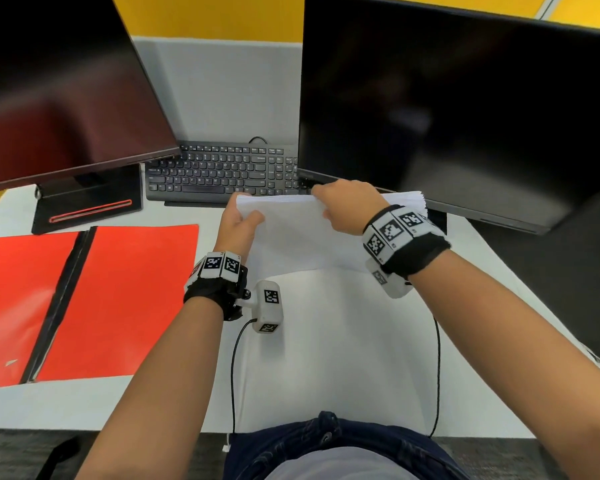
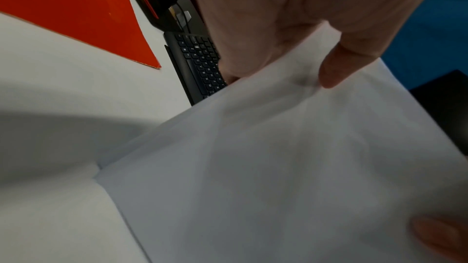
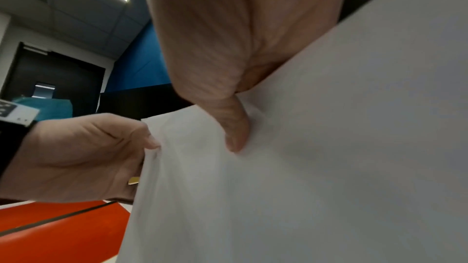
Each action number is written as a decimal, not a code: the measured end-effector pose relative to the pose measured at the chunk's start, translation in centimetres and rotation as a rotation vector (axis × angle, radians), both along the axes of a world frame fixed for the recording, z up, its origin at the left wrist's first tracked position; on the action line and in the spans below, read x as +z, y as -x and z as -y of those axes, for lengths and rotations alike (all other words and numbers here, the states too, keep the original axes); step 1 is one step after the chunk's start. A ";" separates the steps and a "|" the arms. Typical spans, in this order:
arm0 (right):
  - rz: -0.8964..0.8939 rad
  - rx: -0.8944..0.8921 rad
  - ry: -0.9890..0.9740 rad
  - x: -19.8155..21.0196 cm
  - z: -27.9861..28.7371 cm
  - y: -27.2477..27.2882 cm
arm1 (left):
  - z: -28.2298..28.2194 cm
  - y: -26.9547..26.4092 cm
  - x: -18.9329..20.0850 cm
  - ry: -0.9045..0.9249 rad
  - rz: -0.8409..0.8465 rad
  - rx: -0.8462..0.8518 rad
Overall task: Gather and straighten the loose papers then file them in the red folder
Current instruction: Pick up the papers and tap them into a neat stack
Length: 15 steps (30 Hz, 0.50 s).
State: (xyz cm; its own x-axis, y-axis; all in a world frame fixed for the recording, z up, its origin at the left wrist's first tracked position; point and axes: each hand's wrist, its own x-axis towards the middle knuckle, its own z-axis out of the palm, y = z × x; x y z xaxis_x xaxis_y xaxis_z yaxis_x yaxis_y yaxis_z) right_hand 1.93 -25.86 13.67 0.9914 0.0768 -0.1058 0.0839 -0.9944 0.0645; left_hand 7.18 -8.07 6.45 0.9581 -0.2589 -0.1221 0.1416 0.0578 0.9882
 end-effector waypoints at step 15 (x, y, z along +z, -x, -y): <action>0.287 -0.381 -1.203 1.5 6.8 3.4 | 0.3 1.1 -1.1 0.092 -0.173 -0.058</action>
